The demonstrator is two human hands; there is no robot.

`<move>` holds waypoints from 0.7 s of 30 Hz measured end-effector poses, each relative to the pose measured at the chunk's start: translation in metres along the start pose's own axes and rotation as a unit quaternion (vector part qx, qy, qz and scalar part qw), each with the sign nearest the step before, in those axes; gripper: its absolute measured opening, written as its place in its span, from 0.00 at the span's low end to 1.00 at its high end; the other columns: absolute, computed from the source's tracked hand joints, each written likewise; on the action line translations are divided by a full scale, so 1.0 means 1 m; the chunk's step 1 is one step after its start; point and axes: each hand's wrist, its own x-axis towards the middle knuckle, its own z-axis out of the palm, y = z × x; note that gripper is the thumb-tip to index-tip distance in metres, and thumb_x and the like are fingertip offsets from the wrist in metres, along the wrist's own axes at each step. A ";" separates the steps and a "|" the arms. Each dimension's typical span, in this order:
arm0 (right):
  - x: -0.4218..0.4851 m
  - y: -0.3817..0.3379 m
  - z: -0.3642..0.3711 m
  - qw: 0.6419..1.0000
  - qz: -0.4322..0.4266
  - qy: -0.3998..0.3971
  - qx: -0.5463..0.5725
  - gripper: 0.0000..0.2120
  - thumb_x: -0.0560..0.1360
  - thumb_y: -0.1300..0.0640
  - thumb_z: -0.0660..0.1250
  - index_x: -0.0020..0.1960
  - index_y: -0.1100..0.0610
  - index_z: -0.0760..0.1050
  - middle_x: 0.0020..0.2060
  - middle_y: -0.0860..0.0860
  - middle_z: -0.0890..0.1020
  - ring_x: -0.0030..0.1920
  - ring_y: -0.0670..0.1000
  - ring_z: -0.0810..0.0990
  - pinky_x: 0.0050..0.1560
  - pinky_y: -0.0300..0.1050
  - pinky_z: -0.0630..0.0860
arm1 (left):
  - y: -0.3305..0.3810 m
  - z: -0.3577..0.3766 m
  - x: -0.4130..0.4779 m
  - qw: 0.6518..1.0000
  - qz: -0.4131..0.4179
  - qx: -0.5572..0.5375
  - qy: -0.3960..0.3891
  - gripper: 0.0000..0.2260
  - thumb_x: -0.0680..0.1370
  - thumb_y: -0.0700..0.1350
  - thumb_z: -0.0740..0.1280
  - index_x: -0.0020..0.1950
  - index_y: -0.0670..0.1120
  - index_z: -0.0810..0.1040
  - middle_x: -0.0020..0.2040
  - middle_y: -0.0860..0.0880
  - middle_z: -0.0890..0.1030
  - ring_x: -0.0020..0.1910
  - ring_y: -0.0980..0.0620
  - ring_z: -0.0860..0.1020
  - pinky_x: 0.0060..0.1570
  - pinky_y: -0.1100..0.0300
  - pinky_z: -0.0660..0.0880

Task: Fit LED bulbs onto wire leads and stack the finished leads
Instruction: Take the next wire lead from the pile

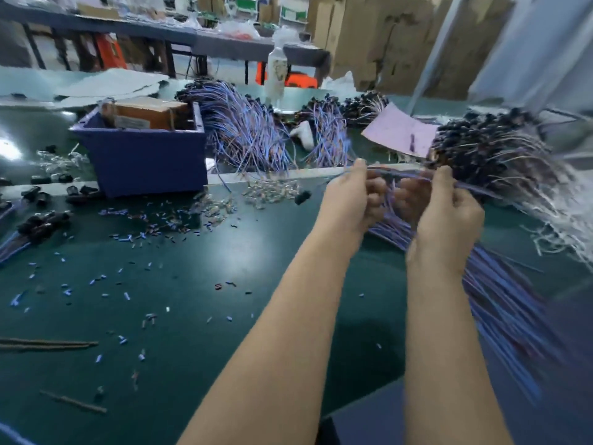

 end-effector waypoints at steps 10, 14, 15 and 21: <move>0.026 0.051 -0.058 0.879 0.367 0.110 0.285 0.15 0.83 0.57 0.54 0.41 0.62 0.72 0.27 0.54 0.81 0.27 0.48 0.81 0.30 0.38 0.79 | -0.081 0.038 0.063 0.974 -0.081 0.210 0.040 0.10 0.80 0.36 0.55 0.39 0.41 0.66 0.34 0.45 0.71 0.27 0.50 0.69 0.29 0.60 0.67; 0.025 0.059 -0.048 0.898 0.363 0.112 0.224 0.12 0.82 0.58 0.55 0.43 0.62 0.71 0.41 0.55 0.80 0.42 0.52 0.81 0.46 0.44 0.80 | -0.085 0.022 0.067 0.947 -0.038 0.316 0.036 0.12 0.80 0.39 0.55 0.46 0.35 0.76 0.44 0.42 0.79 0.42 0.45 0.78 0.48 0.54 0.78; 0.024 0.058 -0.044 0.901 0.358 0.113 0.215 0.11 0.81 0.58 0.56 0.43 0.62 0.71 0.42 0.55 0.79 0.43 0.52 0.81 0.50 0.45 0.79 | -0.083 0.018 0.066 0.934 -0.023 0.354 0.043 0.13 0.80 0.40 0.56 0.49 0.34 0.77 0.47 0.40 0.81 0.47 0.43 0.80 0.53 0.52 0.78; 0.003 0.059 -0.008 0.941 0.308 0.078 0.117 0.06 0.78 0.63 0.58 0.48 0.59 0.73 0.37 0.50 0.78 0.34 0.47 0.77 0.34 0.37 0.74 | -0.036 -0.017 0.035 0.904 0.120 0.389 0.126 0.12 0.78 0.41 0.59 0.40 0.39 0.79 0.39 0.40 0.82 0.44 0.40 0.80 0.50 0.48 0.77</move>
